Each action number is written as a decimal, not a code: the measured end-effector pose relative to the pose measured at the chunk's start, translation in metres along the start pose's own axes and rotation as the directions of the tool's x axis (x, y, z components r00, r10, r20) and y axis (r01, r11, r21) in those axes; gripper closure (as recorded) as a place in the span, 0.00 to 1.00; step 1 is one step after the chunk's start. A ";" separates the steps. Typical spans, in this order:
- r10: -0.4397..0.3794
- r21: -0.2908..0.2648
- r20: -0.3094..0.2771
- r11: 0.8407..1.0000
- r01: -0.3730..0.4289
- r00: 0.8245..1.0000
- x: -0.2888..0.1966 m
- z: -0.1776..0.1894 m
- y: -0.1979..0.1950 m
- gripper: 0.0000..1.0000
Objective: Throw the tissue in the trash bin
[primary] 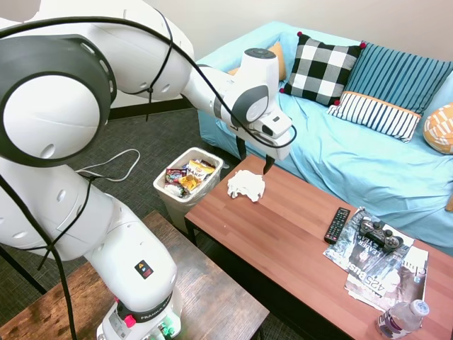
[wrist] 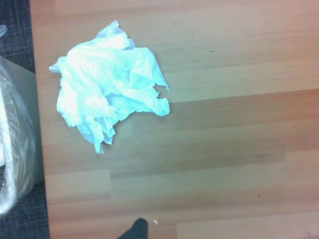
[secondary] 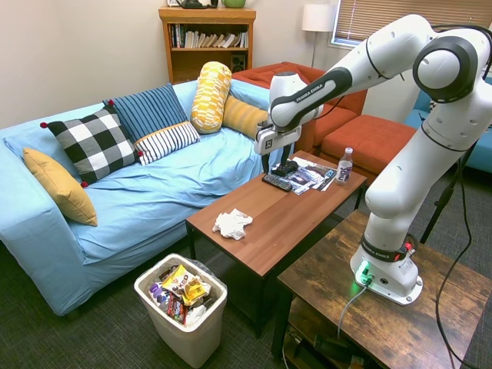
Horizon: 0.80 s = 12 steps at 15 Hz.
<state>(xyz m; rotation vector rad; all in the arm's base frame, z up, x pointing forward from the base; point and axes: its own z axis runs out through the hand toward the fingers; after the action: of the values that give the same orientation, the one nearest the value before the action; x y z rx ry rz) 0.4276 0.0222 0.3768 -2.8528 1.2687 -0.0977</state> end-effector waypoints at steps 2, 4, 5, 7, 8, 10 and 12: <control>0.006 0.011 0.004 1.000 -0.006 1.000 0.000 0.001 -0.003 0.00; -0.015 0.037 -0.004 0.999 0.015 1.000 -0.007 0.017 -0.019 0.00; -0.028 0.042 -0.002 0.999 0.028 1.000 -0.015 0.035 -0.032 0.00; -0.045 0.032 0.009 0.998 0.045 0.999 -0.028 0.082 -0.056 0.00; -0.049 0.020 0.014 0.999 0.049 0.999 -0.029 0.106 -0.066 0.00; -0.047 0.002 0.015 0.999 0.047 0.999 -0.026 0.145 -0.087 0.00; -0.056 -0.009 0.012 0.998 0.057 0.998 -0.027 0.178 -0.110 0.00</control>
<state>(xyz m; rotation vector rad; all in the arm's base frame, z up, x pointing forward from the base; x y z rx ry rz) 0.5023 0.1146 0.2024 -2.8932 1.1898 -0.0764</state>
